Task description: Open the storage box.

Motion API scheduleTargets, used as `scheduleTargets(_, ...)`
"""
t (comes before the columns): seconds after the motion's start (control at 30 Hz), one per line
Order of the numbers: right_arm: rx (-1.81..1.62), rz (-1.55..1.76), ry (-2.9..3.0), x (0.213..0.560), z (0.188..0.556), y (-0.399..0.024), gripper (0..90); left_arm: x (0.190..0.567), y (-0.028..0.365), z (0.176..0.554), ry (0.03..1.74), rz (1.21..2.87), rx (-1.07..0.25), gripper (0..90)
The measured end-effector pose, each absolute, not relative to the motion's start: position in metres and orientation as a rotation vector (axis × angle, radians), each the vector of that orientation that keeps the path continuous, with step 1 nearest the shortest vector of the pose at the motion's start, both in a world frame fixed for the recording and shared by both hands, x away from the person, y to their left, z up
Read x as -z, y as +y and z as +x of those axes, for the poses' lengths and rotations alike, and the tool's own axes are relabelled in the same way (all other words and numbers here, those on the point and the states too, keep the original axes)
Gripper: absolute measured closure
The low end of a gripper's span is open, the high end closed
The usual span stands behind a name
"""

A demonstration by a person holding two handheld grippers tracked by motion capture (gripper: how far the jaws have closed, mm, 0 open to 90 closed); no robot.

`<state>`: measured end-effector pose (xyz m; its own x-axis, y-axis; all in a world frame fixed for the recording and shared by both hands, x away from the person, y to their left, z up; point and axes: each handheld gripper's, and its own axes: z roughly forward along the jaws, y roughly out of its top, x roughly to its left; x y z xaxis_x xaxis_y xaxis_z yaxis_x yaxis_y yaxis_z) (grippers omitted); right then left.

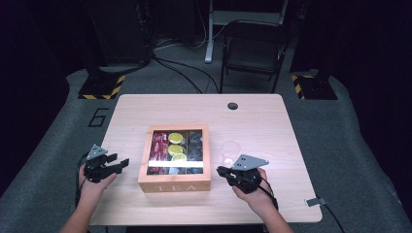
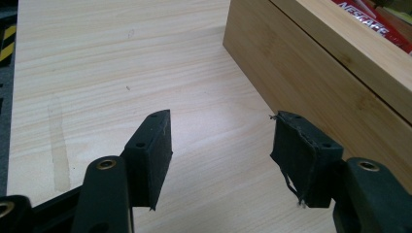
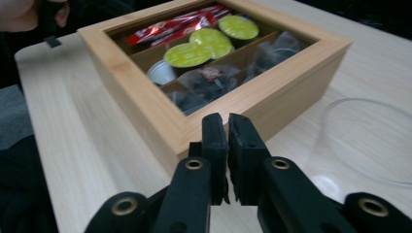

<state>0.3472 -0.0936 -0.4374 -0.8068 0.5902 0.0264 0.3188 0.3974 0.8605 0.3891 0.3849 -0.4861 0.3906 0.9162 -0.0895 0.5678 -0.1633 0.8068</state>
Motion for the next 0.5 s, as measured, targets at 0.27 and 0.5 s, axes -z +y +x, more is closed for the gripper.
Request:
scheduleTargets(0.27, -1.333, 0.715, 2.496, 0.452, 0.346, -0.083, 89.8, 0.487, 0.385, 0.389, 1.278, 1.843, -0.539, 39.8)
scheduleTargets(0.5, -1.288, 0.688, 2.559, 0.459, 0.346, -0.081, 89.8, 0.488, 0.385, 0.389, 1.28, 1.848, -0.531, 39.8)
